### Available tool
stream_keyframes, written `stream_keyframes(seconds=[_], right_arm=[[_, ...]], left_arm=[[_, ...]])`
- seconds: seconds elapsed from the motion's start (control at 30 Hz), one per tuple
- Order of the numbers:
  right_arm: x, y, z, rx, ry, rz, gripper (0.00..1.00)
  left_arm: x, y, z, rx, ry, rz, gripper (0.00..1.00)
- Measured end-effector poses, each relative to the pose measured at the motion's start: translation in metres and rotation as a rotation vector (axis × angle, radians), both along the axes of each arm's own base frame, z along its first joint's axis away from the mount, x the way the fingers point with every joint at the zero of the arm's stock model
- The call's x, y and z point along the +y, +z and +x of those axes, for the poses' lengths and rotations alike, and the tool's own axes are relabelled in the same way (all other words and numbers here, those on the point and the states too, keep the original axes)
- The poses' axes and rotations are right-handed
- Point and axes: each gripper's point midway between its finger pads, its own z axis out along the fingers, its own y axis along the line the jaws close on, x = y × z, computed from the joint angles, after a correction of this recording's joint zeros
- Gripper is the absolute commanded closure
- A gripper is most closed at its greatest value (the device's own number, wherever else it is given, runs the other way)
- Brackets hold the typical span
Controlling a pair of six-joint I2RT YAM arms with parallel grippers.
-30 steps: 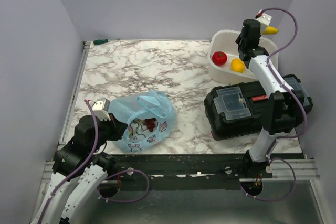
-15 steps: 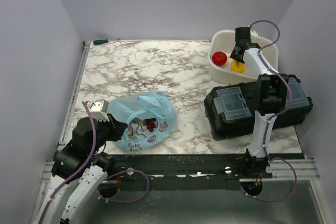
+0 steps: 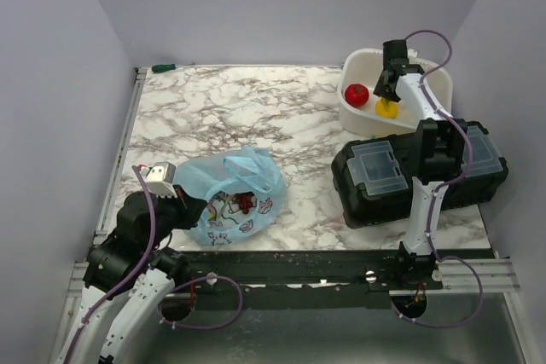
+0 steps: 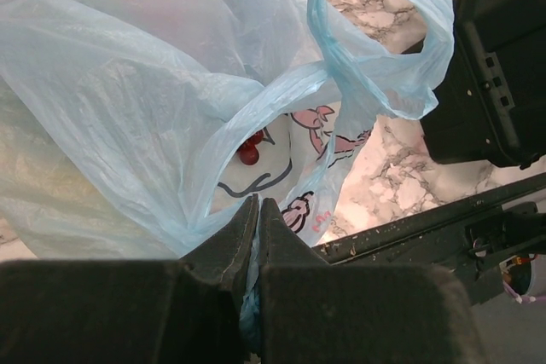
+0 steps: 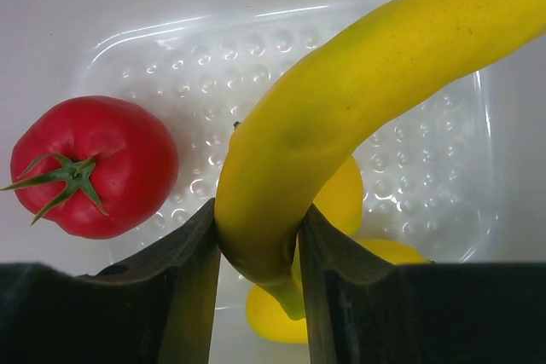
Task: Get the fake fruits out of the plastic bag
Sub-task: Place the fake fruit in the bin, then take out the fake fruit from the plastic bag.
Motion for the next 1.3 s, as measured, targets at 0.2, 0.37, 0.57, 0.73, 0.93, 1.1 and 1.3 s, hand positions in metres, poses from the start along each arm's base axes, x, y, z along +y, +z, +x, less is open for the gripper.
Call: stream_keyframes(seconds=[0.2,0.37,0.57,0.73,0.93,1.1,1.3], right_arm=[[0.002,-0.003,-0.004,0.032,0.025,0.003,0.34],[0.004,-0.002,-0.003,0.049,0.037,0.007,0.32],[0.009,0.014,-0.006,0.03,0.054,0.022,0.3],[0.027,0.067,-0.022,-0.066,0.103,0.022,0.27],[0.124,0.164,-0.065,-0.275,0.315,0.046,0.27],[0.222,0.189,-0.136,-0.344,0.564,0.156,0.27],[0.311,0.132,-0.251,-0.245,0.827,0.389,0.28]], left_arm=[[0.001,0.005,-0.003,-0.03,-0.002,-0.015,1.0],[0.001,0.006,-0.002,-0.036,-0.002,-0.018,1.0],[0.001,0.006,-0.002,-0.035,0.002,-0.017,1.0],[0.001,0.004,-0.001,-0.023,0.001,-0.011,1.0],[0.001,0.004,-0.002,-0.03,0.001,-0.015,1.0],[-0.001,0.005,-0.002,-0.031,-0.01,-0.015,1.0],[-0.008,-0.004,0.001,0.026,-0.047,0.01,1.0]])
